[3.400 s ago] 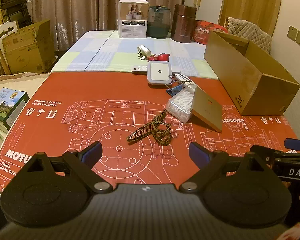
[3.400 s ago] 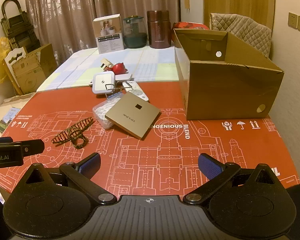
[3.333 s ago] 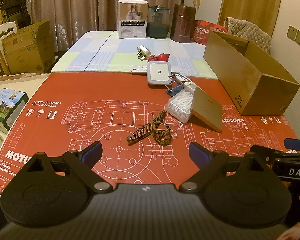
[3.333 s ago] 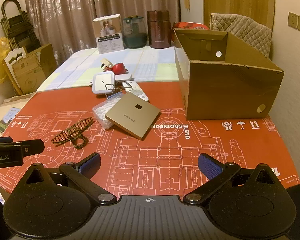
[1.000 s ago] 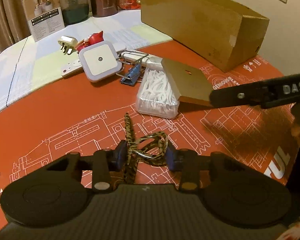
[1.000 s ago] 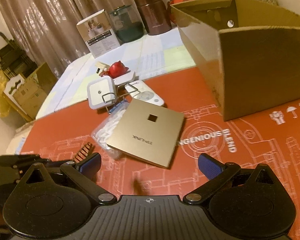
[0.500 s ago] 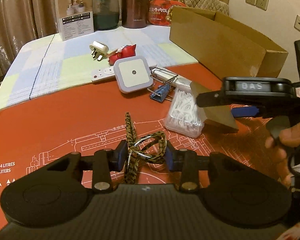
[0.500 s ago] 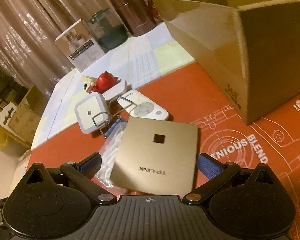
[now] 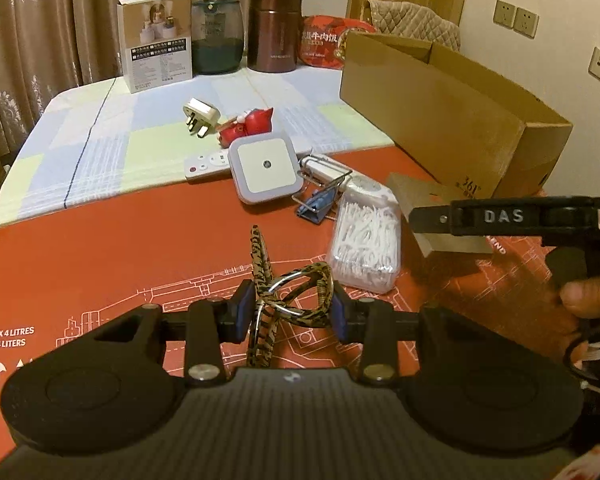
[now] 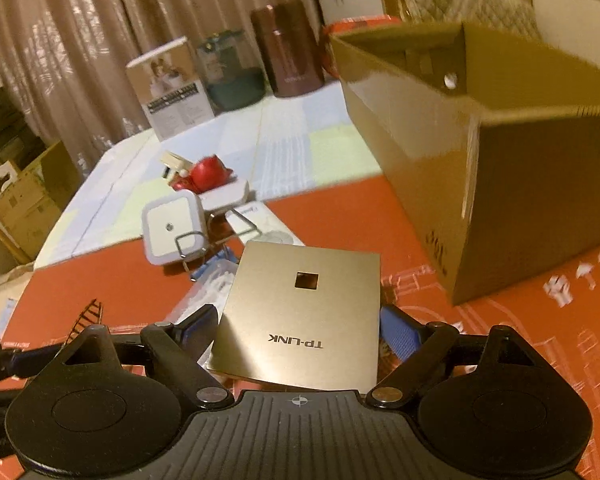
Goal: Organize rigid objects
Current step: 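Carry the cord with the left tool while the right tool carries the gold box into the cardboard box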
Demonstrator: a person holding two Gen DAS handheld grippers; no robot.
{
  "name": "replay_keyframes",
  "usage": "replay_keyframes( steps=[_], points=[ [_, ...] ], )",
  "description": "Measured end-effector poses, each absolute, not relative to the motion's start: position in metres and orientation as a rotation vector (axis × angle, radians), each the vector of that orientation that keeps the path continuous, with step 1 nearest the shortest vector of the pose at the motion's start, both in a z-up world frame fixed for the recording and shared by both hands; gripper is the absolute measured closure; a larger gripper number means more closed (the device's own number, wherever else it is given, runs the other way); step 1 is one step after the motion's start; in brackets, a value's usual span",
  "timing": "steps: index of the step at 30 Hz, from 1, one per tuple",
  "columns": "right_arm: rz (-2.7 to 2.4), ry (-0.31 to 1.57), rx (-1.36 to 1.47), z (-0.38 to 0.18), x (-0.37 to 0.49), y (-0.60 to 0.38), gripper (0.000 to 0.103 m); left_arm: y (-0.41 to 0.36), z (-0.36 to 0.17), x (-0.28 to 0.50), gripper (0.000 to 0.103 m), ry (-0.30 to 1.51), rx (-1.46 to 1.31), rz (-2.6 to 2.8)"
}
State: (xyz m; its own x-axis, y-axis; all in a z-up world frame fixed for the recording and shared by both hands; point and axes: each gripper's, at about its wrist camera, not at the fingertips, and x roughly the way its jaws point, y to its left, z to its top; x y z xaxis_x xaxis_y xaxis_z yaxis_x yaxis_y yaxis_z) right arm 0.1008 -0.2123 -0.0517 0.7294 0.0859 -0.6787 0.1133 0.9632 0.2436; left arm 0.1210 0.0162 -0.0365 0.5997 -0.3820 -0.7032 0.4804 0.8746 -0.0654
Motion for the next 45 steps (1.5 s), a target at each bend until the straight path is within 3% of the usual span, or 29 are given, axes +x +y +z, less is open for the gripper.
replay_keyframes(
  steps=[12,21,30,39,40,42,45],
  points=[
    [0.052,0.612,0.243,0.011,0.07,-0.221,0.019,-0.008,0.017,0.111,0.07,0.684,0.13,-0.512],
    [-0.054,0.511,0.151,0.084,0.079,-0.308,0.019,-0.105,0.079,0.135,0.07,0.57,0.112,-0.638],
    [-0.116,0.577,0.241,0.071,0.106,-0.408,0.019,-0.225,0.077,0.168,0.07,0.569,0.157,-0.759],
    [-0.119,0.591,0.286,0.055,0.111,-0.439,0.019,-0.272,0.046,0.18,0.069,0.614,0.23,-0.802],
    [-0.119,0.592,0.287,0.054,0.111,-0.44,0.019,-0.273,0.046,0.18,0.068,0.604,0.237,-0.802],
    [-0.115,0.595,0.288,0.053,0.112,-0.443,0.019,-0.271,0.046,0.178,0.053,0.584,0.241,-0.792],
    [-0.112,0.603,0.283,0.051,0.116,-0.441,0.019,-0.258,0.053,0.18,0.053,0.573,0.215,-0.77]
  ],
)
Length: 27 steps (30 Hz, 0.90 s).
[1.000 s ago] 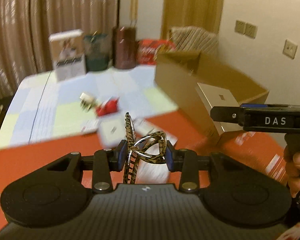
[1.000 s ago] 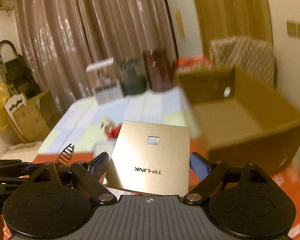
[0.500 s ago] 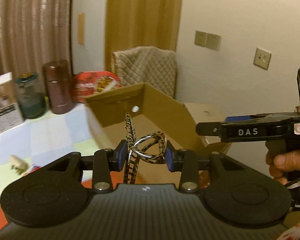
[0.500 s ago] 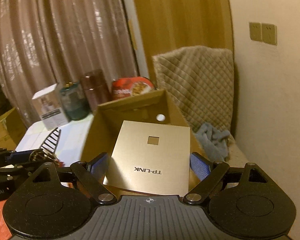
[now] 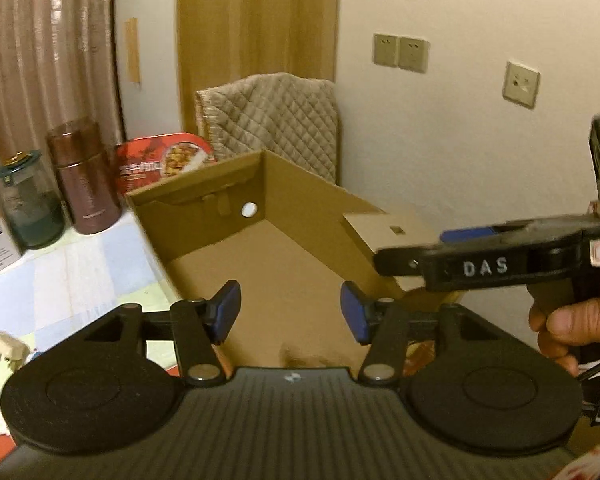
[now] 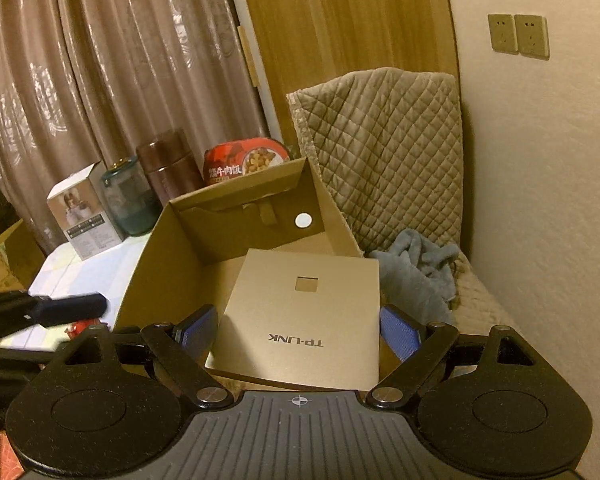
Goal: Organize rigid objects
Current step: 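Carry the cord with the left tool while the right tool carries the gold box into the cardboard box, then release both items into the cardboard box and return both tools to the table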
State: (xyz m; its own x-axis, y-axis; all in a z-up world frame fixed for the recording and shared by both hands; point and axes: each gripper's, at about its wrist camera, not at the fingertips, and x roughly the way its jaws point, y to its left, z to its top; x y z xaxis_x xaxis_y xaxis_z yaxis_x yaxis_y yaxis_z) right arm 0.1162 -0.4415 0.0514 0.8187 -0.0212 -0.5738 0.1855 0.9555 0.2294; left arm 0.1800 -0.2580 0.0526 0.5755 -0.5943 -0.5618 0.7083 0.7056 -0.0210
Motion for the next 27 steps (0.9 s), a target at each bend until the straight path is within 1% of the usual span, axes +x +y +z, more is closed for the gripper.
replay_keyframes(
  steps=[7,13,16,27],
  points=[
    [-0.109,0.609,0.254,0.049,0.119,-0.436,0.018,-0.211,0.065,0.177,0.053,0.559,0.159,-0.689],
    [-0.086,0.608,0.234,0.048,0.123,-0.428,0.019,-0.183,0.065,0.17,0.053,0.57,0.135,-0.654],
    [-0.079,0.598,0.232,0.051,0.124,-0.425,0.018,-0.17,0.062,0.167,0.049,0.582,0.124,-0.635],
    [-0.062,0.535,0.246,0.097,0.087,-0.393,0.018,-0.114,0.067,0.136,0.045,0.584,0.096,-0.573]
  ],
)
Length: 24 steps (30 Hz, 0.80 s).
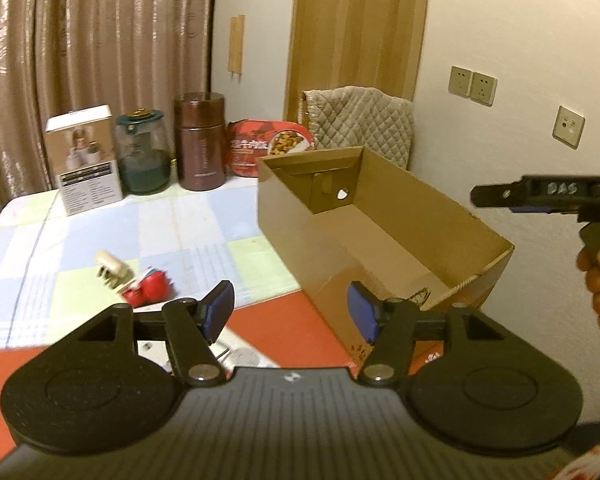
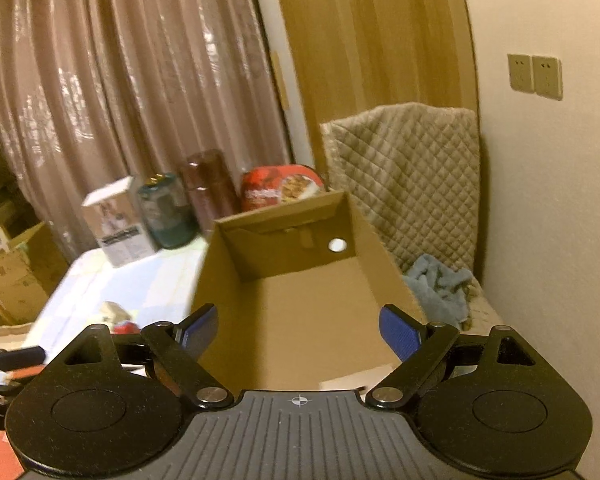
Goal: Organize rigid objects
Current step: 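Release both items into the cardboard box and return both tools to the table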
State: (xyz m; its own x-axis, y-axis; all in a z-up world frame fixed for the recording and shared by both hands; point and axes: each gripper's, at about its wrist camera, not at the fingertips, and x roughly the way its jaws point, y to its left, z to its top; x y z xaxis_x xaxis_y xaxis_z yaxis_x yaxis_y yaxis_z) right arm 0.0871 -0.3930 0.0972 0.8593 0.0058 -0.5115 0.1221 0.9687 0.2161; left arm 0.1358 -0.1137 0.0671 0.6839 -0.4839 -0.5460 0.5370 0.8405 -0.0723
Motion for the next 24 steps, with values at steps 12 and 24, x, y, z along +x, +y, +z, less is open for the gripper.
replay_keyframes(
  steps=[12,24],
  points=[
    [0.108,0.485,0.231,0.124,0.041,-0.292,0.018,-0.019,0.072,0.093,0.038,0.584,0.106,-0.427],
    [0.204,0.583,0.143,0.063,0.039,-0.225,0.018,0.04,0.045,0.075,0.036,0.632,0.109,-0.344]
  ],
)
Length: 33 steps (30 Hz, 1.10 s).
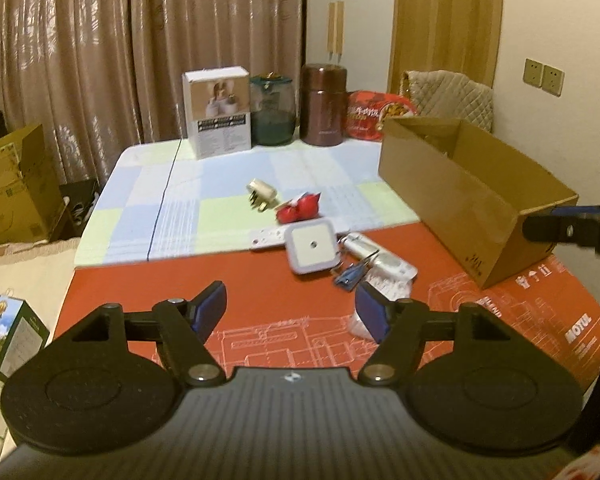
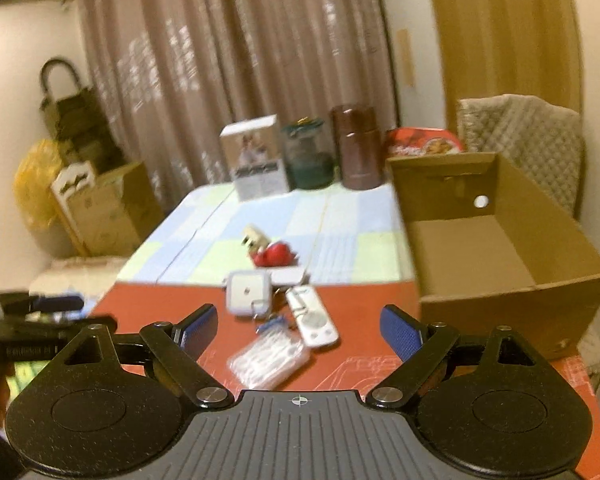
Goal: Organize rigid objects
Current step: 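Release both items into the cardboard box and return both tools to the table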
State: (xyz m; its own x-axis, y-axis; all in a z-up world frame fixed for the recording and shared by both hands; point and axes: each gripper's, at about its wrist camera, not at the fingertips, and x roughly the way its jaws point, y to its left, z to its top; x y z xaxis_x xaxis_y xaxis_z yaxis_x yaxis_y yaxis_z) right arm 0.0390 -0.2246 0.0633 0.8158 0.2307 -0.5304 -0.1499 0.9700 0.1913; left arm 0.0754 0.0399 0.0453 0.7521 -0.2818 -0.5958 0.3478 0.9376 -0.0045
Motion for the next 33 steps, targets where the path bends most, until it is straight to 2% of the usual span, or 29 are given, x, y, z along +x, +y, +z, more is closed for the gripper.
replay_keyframes(
  steps=[12,23,30,33],
  points=[
    [0.408,0.666,-0.109,-0.002,0.07,-0.186,0.017,0.037,0.004,0.109,0.034,0.695,0.152,-0.38],
    [0.55,0.753,-0.261,-0.05,0.129,-0.173,0.011,0.028,-0.032,0.155,0.031,0.765,0.19,-0.466],
    [0.621,0.787,-0.391,-0.073,0.155,-0.156,0.011,0.03,-0.038,0.178,0.018,0.776,0.194,-0.475],
    [0.656,0.812,-0.372,-0.079,0.163,-0.154,0.011,0.031,-0.041,0.182,0.017,0.785,0.192,-0.48]
  ],
)
